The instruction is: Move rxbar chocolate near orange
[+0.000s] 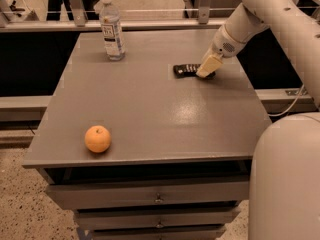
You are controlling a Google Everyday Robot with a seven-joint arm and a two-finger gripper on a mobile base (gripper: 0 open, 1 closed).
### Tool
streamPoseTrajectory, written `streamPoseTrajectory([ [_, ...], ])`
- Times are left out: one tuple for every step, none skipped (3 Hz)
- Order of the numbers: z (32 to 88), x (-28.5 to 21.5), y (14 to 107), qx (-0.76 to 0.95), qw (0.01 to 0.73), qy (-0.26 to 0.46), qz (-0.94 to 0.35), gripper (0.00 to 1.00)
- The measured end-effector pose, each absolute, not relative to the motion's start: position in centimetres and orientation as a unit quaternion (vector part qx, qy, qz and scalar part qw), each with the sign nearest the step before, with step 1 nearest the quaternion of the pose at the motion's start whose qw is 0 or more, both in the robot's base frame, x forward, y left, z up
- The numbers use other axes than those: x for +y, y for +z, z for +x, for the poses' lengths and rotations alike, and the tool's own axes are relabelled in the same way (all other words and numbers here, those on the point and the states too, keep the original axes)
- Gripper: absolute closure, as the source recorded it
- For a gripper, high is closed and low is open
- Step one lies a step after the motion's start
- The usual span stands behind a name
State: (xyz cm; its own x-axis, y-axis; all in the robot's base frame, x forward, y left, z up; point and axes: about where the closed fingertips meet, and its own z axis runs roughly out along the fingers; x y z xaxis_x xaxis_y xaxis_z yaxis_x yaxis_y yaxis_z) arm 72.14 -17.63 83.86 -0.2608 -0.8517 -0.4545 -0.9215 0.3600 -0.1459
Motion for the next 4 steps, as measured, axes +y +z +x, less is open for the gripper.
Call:
streamPoseTrajectory([
  [72.1,-17.6,83.9,0.79,0.235,0.074,-0.561,1.0],
  [69.3,-17.4,86.6,0.781,0.238,0.083,-0.572,1.0],
  [63.8,-16.9,90.8,0.763,0.242,0.096,-0.591,1.0],
  [58.1,-16.5,93.4,0.751,0.245,0.113,-0.603,1.0],
])
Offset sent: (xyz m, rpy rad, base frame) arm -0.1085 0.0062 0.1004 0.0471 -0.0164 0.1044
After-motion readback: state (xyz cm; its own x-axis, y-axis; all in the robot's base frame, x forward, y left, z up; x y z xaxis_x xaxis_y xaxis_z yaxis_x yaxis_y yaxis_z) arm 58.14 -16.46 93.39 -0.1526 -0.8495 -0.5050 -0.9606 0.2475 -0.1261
